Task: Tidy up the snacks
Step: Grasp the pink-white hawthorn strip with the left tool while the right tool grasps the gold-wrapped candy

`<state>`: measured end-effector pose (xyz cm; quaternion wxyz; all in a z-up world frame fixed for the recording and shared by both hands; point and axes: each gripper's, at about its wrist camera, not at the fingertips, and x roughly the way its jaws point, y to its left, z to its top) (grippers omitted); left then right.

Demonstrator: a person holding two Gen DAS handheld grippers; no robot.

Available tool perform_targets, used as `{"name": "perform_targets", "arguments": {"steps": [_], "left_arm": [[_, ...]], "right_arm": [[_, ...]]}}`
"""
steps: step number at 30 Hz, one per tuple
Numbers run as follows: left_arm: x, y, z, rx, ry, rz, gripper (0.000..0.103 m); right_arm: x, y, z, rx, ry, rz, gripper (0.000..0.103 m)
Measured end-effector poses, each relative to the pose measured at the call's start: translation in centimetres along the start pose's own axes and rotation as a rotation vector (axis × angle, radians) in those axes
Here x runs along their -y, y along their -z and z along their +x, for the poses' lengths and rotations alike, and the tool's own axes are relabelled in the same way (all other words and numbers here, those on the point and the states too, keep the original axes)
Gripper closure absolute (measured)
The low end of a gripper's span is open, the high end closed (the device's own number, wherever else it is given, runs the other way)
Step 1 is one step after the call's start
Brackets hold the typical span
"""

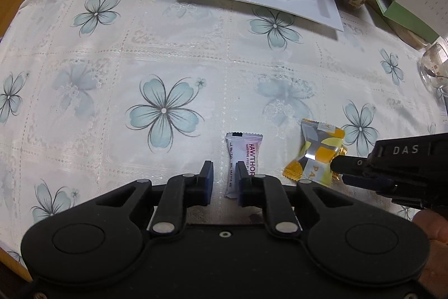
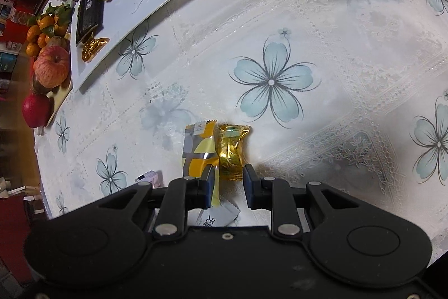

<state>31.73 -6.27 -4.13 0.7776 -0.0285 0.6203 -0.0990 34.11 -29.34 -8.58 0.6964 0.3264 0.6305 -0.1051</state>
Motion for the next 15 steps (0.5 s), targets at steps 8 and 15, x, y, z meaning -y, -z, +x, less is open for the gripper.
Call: {"name": "perform_targets", "arguments": {"steps": [8, 15], "left_arm": [[-0.9, -0.2, -0.6, 0.004, -0.002, -0.017, 0.08], [-0.8, 0.0, -0.3, 0.001, -0.002, 0.002, 0.08]], "right_arm": [[-1.7, 0.1, 1.8, -0.007, 0.025, -0.03, 0.078], [-1.9, -0.5, 1.9, 0.018, 0.01, 0.005, 0.078]]}}
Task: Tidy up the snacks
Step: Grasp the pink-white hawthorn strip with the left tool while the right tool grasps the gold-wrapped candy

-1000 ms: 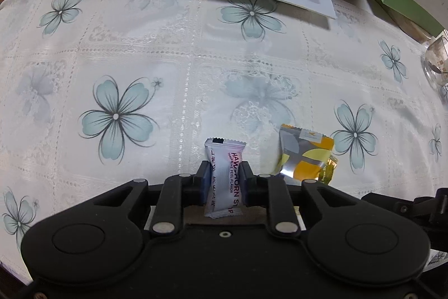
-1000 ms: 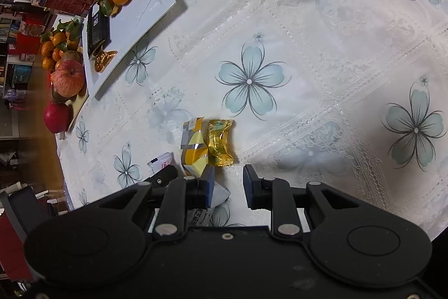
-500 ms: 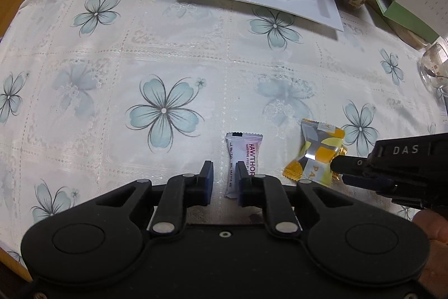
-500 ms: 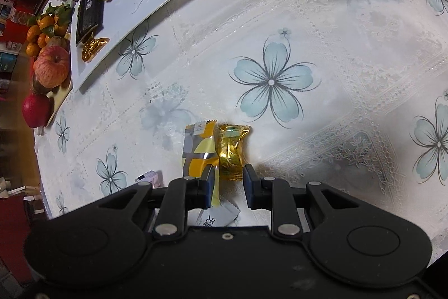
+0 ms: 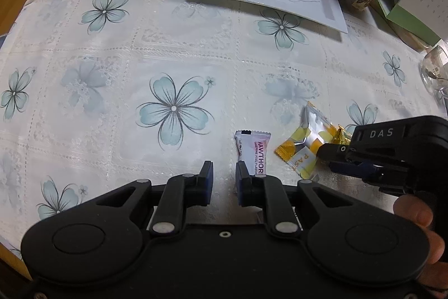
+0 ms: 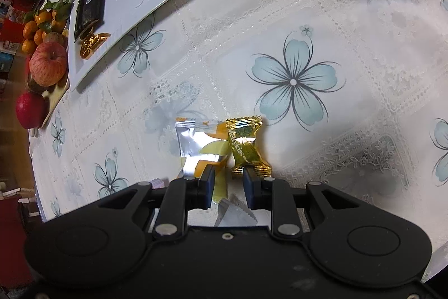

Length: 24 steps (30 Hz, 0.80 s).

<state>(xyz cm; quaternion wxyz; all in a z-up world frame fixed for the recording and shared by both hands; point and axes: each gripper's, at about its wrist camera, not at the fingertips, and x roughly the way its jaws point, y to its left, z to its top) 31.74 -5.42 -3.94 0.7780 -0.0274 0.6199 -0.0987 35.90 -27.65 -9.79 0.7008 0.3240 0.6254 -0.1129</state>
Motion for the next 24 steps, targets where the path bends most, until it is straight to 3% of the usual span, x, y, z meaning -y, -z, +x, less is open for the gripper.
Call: {"name": "perform_targets", "arguments": {"steps": [3, 5, 8, 20, 24], "left_arm": [[0.0, -0.1, 0.2, -0.003, 0.005, -0.003, 0.079], [0.1, -0.2, 0.4, -0.007, 0.009, -0.007, 0.079], [0.4, -0.3, 0.8, -0.013, 0.018, -0.006, 0.079], [2.2, -0.5, 3.2, -0.041, 0.012, -0.004, 0.073], [2.6, -0.4, 3.6, -0.042, 0.002, 0.007, 0.06]], "right_arm": [[0.3, -0.4, 0.1, -0.011, -0.007, 0.029, 0.08], [0.5, -0.6, 0.2, -0.025, -0.008, 0.022, 0.1], [1.2, -0.6, -0.2, -0.03, 0.015, 0.032, 0.101], [2.3, -0.4, -3.4, -0.004, -0.031, 0.004, 0.101], [3.0, -0.6, -3.8, -0.006, -0.058, 0.021, 0.099]]}}
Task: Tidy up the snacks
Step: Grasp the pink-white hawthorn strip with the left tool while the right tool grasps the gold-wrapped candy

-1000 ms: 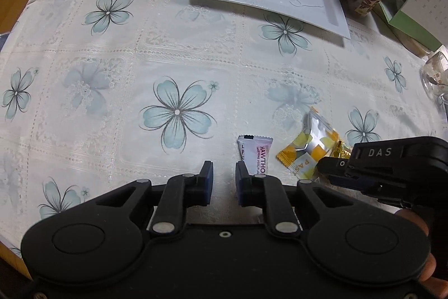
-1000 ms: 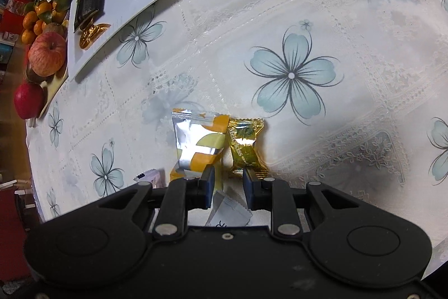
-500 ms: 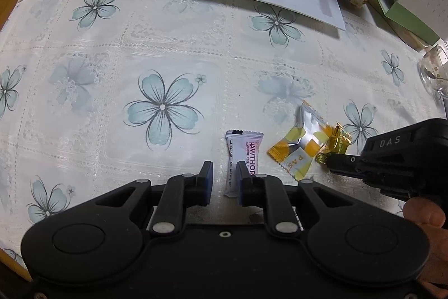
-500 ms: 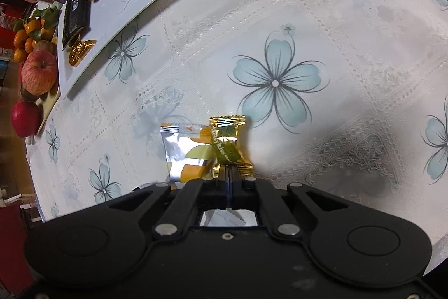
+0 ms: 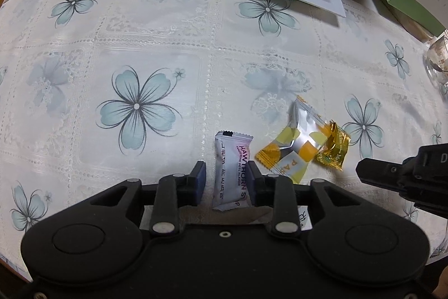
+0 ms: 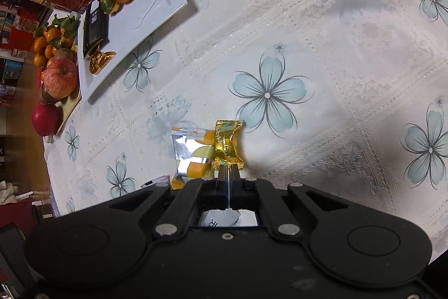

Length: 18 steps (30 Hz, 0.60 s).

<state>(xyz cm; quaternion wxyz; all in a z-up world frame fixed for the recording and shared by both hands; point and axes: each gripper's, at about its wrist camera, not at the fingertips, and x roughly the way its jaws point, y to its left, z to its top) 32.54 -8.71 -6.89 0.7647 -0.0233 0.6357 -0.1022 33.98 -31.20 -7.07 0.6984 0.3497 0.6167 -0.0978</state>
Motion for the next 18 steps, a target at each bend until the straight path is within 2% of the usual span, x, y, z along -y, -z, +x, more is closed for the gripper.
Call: {"name": "perform_targets", "arguments": {"steps": [2, 11, 14, 16, 17, 18], "left_arm": [[0.1, 0.0, 0.3, -0.001, 0.003, 0.003, 0.06], [1.0, 0.3, 0.4, 0.022, -0.043, 0.064, 0.058], [1.0, 0.2, 0.4, 0.02, -0.04, 0.064, 0.061], [0.9, 0.2, 0.4, 0.022, -0.045, 0.056, 0.066], [0.8, 0.2, 0.4, 0.023, -0.053, 0.049, 0.073], [0.7, 0.1, 0.4, 0.022, -0.051, 0.046, 0.073]], "right_arm": [[0.3, -0.2, -0.1, 0.004, -0.009, 0.017, 0.09], [-0.1, -0.6, 1.5, 0.027, -0.002, 0.066, 0.089], [-0.3, -0.6, 2.0, 0.045, 0.005, 0.079, 0.089], [-0.3, -0.7, 2.4, 0.049, 0.006, 0.095, 0.088], [-0.4, -0.7, 2.3, 0.06, 0.008, 0.099, 0.087], [-0.5, -0.7, 2.3, 0.068, 0.008, 0.096, 0.087]]}}
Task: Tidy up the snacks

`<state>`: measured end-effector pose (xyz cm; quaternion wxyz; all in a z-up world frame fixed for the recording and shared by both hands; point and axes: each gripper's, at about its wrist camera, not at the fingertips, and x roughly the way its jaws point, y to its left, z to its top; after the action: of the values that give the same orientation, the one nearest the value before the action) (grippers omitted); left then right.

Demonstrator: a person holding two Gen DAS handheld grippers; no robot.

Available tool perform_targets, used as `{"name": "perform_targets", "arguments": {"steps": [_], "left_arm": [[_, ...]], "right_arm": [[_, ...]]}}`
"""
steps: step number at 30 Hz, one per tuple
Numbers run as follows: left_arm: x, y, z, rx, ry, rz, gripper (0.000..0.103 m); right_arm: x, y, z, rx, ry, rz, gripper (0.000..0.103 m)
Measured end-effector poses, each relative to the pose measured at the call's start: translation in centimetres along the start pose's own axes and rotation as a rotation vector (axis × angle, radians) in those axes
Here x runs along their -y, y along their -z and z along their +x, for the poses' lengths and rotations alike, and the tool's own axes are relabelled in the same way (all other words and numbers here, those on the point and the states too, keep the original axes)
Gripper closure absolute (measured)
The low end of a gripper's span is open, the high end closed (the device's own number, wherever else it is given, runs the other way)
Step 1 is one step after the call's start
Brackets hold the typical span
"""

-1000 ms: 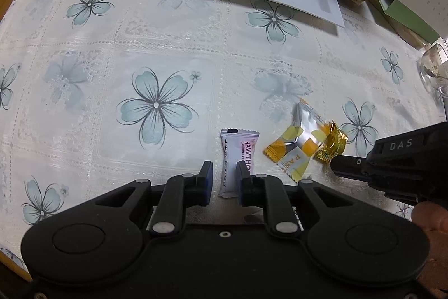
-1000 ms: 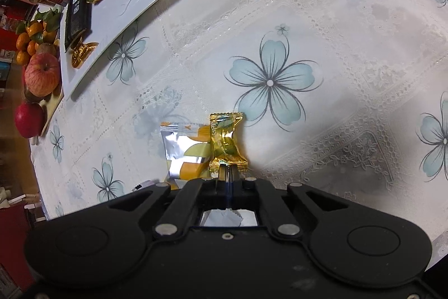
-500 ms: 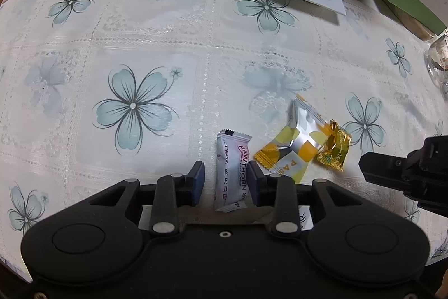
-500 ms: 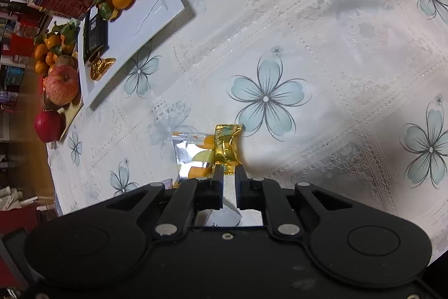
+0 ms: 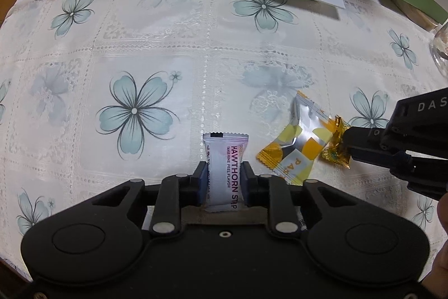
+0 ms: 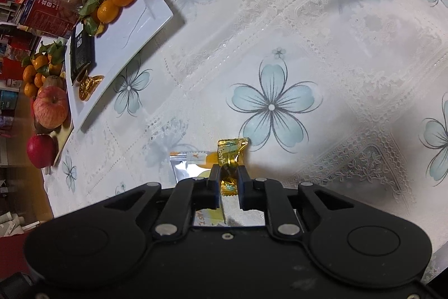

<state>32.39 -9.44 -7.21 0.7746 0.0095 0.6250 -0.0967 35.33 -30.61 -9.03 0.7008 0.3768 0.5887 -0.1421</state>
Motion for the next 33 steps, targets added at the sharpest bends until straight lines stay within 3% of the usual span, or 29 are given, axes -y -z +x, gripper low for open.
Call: {"name": "perform_targets", "arguments": {"steps": [13, 20, 27, 33], "left_arm": [[-0.6, 0.0, 0.1, -0.003, 0.023, -0.028, 0.075], [-0.9, 0.1, 0.0, -0.009, 0.036, -0.038, 0.075], [-1.4, -0.1, 0.0, -0.031, 0.042, -0.062, 0.075], [-1.0, 0.1, 0.0, -0.03, 0.03, -0.052, 0.075]], "right_arm": [[-2.1, 1.1, 0.1, 0.075, 0.037, -0.114, 0.086], [-3.8, 2.1, 0.4, 0.131, 0.112, -0.228, 0.089], [-3.0, 1.4, 0.2, 0.096, 0.107, -0.244, 0.099], [-2.6, 0.8, 0.2, 0.081, 0.091, -0.213, 0.1]]}}
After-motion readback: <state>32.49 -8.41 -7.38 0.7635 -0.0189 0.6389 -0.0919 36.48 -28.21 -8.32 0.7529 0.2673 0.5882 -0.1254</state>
